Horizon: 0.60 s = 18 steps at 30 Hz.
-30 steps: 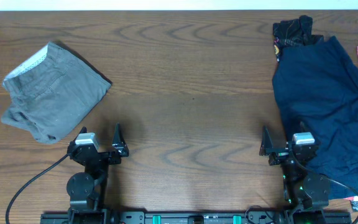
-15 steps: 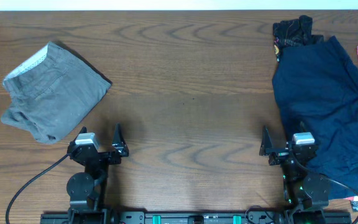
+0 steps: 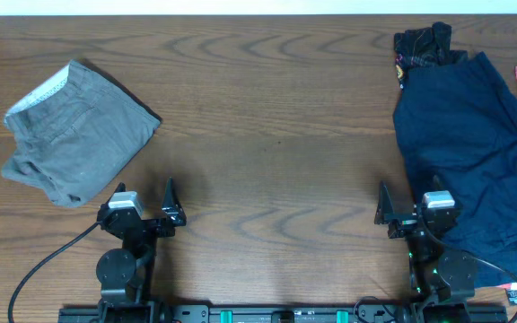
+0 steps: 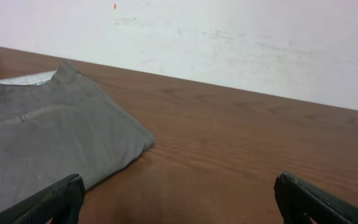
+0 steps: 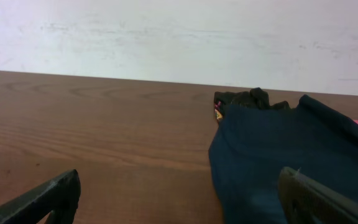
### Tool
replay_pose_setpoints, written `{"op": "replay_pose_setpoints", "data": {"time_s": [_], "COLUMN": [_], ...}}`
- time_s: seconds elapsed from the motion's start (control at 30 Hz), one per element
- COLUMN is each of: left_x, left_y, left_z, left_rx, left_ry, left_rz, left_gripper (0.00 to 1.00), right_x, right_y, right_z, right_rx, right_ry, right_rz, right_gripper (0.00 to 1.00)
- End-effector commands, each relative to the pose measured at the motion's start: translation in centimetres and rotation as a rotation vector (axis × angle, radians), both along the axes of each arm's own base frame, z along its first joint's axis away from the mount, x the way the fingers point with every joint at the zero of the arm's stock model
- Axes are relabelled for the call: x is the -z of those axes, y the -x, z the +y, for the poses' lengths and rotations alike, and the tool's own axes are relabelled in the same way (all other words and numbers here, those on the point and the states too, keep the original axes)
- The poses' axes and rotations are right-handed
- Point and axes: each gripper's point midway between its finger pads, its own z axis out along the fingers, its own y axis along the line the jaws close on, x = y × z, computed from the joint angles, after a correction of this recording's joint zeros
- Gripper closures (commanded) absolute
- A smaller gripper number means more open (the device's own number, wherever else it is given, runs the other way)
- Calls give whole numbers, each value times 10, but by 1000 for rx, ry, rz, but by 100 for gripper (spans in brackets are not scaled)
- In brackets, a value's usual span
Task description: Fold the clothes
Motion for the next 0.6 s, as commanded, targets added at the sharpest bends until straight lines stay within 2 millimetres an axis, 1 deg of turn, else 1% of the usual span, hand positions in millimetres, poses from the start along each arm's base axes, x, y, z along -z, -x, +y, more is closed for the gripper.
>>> {"op": "replay_pose_setpoints", "data": {"time_s": [0.0,0.17,0.3,0.43,0.57], "left_x": [10,-5,-9,-16,-23], "left_y": [1,4,7,5,-3], "left_z": [0,0,0,-4,-4], "left_rx": [-4,-7,-10,9,8], "left_ry": [31,50,51,57,60], "left_rz": [28,56,180,325,483], "left_gripper": [2,2,2,2,2], "right_x": [-3,-11,-20,-26,-17], "right_y": [0,1,-2,-18,-34], "right_z": [-2,-11,-18,-20,-18], "right_rx": [10,59,101,119,117], "right_ry": [-14,-5,11,33,65], "right_rz": [-4,44,142,278,509], "right_gripper": [1,1,1,1,1]}}
